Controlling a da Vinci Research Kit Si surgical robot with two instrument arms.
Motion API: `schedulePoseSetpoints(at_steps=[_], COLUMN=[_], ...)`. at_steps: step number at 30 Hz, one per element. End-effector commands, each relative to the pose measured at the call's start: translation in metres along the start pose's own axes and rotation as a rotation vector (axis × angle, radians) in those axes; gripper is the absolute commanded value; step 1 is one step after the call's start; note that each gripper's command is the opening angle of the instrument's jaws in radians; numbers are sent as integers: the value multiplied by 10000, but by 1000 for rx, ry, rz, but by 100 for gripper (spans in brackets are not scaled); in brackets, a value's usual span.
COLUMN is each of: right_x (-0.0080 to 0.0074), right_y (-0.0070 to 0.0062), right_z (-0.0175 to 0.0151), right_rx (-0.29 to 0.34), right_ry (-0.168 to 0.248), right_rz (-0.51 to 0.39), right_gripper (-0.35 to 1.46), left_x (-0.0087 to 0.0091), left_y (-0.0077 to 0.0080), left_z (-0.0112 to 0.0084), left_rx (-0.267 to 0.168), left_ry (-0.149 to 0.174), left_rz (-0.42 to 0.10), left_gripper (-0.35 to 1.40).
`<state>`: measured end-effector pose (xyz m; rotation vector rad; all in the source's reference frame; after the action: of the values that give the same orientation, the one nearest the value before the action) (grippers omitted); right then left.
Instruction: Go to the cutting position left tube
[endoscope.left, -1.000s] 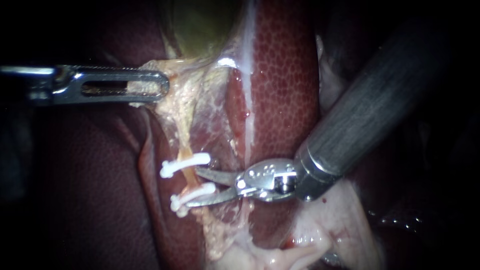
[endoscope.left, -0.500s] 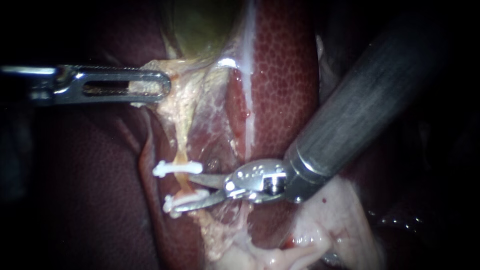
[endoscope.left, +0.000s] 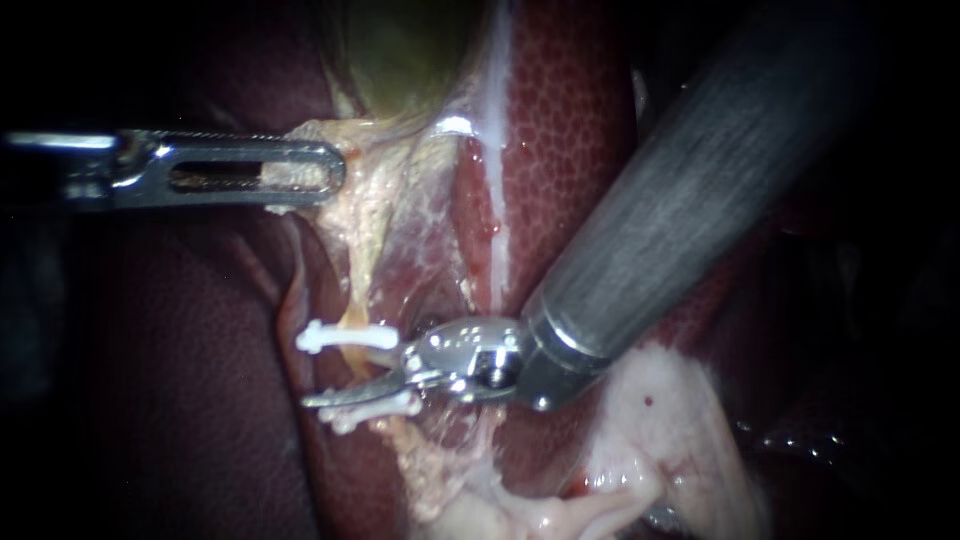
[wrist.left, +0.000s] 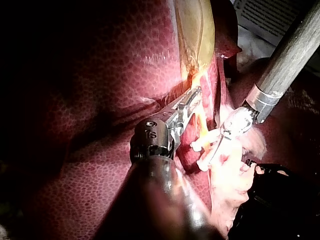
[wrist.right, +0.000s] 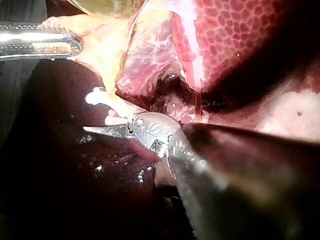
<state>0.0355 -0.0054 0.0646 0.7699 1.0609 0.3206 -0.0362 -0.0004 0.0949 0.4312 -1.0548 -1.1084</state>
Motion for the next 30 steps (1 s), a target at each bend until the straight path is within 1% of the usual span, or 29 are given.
schedulePoseSetpoints(at_steps=[1,5,11,30], right_x=[1,5,5,2], right_y=[1,3,4,6], right_z=[3,12,18,17], right_rx=[-2,-7,-9,-8], right_ry=[1,2,2,2], right_rz=[10,17,22,21], right_gripper=[138,137,137,137], left_x=[0,0,0,0], left_y=[0,-1,-1,-2], left_z=[0,0,1,1], left_rx=[-1,-1,-1,-2], left_ry=[0,0,0,-1], left_rz=[0,0,0,-1], left_gripper=[-35,-35,-35,-35])
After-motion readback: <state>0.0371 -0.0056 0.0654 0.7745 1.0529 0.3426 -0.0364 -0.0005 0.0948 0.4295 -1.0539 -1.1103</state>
